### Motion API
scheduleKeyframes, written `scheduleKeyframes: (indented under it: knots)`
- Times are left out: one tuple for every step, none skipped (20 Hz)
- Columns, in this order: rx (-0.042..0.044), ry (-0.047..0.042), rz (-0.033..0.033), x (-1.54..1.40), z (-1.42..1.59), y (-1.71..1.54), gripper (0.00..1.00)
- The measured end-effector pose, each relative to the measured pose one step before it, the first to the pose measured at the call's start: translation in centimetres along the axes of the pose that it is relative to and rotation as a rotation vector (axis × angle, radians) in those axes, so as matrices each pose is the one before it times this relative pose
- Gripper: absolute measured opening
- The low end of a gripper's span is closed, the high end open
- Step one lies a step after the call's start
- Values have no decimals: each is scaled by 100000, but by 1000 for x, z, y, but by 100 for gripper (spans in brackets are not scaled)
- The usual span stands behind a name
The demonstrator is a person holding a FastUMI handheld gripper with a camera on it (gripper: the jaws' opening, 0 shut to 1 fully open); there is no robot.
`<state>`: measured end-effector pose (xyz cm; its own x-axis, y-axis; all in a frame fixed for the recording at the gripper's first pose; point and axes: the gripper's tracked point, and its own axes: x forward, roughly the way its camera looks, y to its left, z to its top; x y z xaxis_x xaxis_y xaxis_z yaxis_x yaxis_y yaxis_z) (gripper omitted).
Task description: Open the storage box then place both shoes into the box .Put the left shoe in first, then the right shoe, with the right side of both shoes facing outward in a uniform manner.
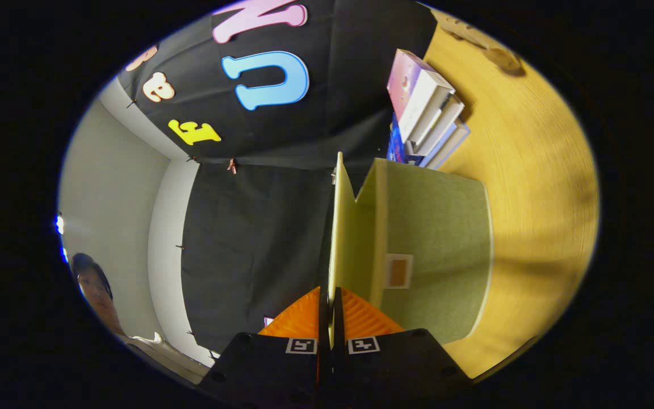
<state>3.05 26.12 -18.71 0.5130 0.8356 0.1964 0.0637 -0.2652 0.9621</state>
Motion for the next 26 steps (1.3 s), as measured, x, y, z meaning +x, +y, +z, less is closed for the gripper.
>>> scheduleKeyframes:
  knots:
    - [-1298,-717,-5,364,-153,1154,5]
    - [-1855,-853,-627,519,-85,1138,5]
    - [-1879,-620,-701,773,50,1132,5]
    - [-2498,-583,-718,804,-128,1203,5]
    - [-2665,-232,-1484,901,-43,1008,6]
    - [-3646,243,-1256,918,-154,970,6]
    - [-3583,500,-1200,906,-240,991,6]
    - [-2932,647,-727,1025,-89,974,6]
    - [-2279,490,-709,910,-232,725,6]
    - [-2116,400,-115,791,-154,900,6]
    - [-2625,491,-376,892,-391,808,6]
    - [-2680,793,-943,1042,-158,498,6]
    - [-2225,760,-402,1063,-321,695,6]
    - [-2113,57,-285,1034,-183,640,6]
    - [-2477,300,-265,844,-211,611,6]
    - [-2326,678,-116,1098,-335,454,8]
    - [-1825,472,-161,1046,-261,554,11]
    - [-1289,482,-99,1065,-190,201,11]
    - [-715,-34,3,892,-131,361,15]
    - [-328,-97,-297,866,-114,136,15]
    - [-1045,-177,-834,633,-15,-128,18]
    - [-1533,-57,-921,773,-386,-285,20]
    - [-978,180,-1536,539,-247,-335,23]
    - [-128,588,-1189,514,-406,-311,34]
    - [-298,365,-1374,286,-433,-485,45]
    - [-559,-242,-1427,221,-187,-373,55]
